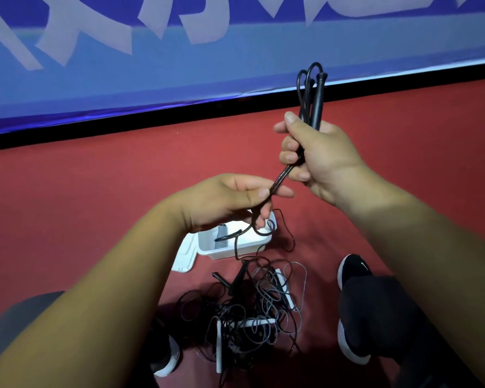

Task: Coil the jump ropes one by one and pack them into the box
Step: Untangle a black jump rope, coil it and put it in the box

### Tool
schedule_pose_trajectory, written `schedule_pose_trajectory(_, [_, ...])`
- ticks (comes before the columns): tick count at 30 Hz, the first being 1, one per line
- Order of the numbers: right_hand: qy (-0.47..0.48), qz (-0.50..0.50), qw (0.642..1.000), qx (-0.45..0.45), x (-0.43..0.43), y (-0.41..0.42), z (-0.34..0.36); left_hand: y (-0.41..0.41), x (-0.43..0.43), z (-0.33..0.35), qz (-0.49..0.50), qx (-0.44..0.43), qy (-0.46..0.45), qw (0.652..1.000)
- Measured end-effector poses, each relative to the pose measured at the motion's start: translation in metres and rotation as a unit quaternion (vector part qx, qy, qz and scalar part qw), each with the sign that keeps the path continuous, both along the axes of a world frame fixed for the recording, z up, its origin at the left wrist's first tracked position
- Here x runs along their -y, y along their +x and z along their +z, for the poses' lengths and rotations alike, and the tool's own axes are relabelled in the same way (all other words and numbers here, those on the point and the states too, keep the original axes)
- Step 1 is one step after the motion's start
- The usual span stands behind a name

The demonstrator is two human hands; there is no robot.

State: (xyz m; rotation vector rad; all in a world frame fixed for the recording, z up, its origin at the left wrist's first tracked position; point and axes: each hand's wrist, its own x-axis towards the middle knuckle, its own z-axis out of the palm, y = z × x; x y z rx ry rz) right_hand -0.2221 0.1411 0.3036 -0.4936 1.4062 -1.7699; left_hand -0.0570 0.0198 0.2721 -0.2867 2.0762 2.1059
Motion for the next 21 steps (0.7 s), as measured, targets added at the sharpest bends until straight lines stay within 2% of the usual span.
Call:
schedule_pose_trajectory(3, [-0.004,-0.018,1.000,-0.023,0.000,0.000,0.002,0.001,0.002,0.016,-0.001,0.027,-0.080,0.996])
schedule_pose_trajectory(6, [-0.005,-0.041,0.998,-0.043,0.001,0.002,0.003,0.006,0.002,0.028,-0.030,0.098,-0.165,0.981])
schedule_pose_trajectory(11, [0.000,-0.119,0.992,-0.036,0.004,-0.005,0.001,0.013,0.002,0.017,-0.088,0.247,-0.186,0.947])
schedule_pose_trajectory(13, [0.008,-0.153,0.988,-0.030,0.006,-0.009,-0.005,0.012,0.001,0.007,-0.091,0.296,-0.213,0.927])
schedule_pose_trajectory(16, [0.016,-0.186,0.982,-0.017,0.009,-0.011,-0.013,0.007,-0.005,-0.002,-0.079,0.343,-0.300,0.886])
schedule_pose_trajectory(21, [0.022,-0.223,0.975,-0.008,0.013,-0.013,-0.016,0.012,-0.012,-0.019,-0.087,0.437,-0.392,0.805])
